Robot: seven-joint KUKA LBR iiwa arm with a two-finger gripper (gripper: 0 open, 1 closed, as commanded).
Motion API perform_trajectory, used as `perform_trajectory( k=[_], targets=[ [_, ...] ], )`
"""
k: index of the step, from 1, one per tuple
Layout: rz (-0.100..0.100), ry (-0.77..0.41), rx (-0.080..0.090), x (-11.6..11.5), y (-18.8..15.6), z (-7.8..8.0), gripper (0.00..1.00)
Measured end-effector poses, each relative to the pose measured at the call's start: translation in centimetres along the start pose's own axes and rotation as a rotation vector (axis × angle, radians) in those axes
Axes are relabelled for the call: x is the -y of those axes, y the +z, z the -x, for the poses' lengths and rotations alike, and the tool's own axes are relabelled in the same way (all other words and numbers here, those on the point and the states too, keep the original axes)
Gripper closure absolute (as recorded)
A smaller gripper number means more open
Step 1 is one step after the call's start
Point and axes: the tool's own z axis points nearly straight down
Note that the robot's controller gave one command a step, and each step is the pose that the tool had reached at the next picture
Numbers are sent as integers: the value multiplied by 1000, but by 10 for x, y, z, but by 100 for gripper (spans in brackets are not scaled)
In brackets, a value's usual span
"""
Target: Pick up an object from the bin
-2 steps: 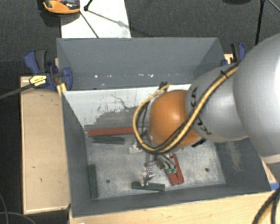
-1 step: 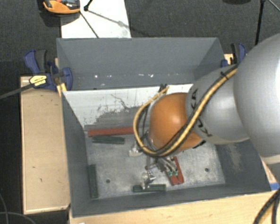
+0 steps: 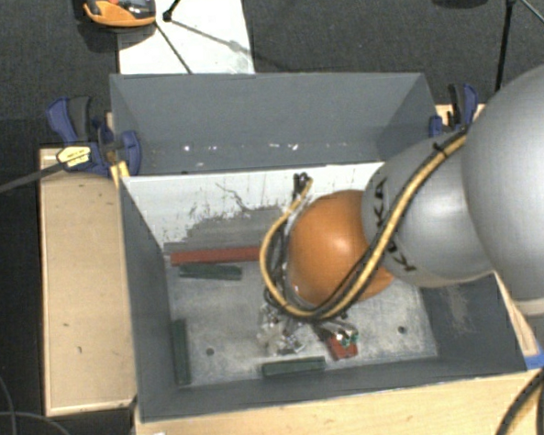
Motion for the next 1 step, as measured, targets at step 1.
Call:
perform_trajectory(
  k=[1],
  targets=[
    [0, 2, 0, 0, 0, 0, 100]
  ],
)
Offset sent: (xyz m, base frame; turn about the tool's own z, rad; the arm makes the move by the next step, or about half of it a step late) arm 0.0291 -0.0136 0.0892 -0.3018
